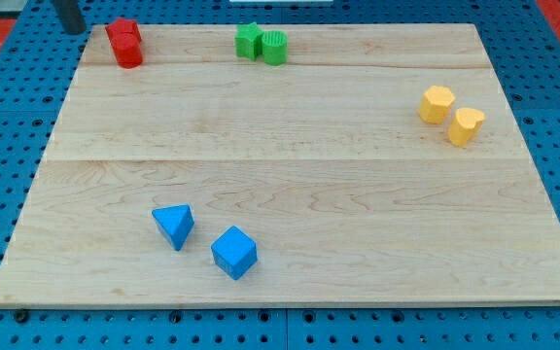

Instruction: Push the red blocks towards bottom

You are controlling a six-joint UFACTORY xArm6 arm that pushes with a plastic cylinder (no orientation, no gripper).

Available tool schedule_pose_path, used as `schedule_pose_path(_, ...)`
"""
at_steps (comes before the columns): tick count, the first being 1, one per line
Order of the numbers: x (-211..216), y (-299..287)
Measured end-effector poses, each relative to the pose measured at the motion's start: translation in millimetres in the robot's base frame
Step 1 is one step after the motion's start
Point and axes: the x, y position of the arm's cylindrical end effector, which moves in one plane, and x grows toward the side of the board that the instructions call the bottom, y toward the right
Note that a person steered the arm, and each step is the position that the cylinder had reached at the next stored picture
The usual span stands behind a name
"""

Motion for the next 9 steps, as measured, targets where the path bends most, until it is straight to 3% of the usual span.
schedule_pose_path(4,15,82)
schedule_pose_path(6,98,78)
schedule_pose_path(7,58,0)
schedule_pose_path(8,34,66)
schedule_pose_path(9,47,115)
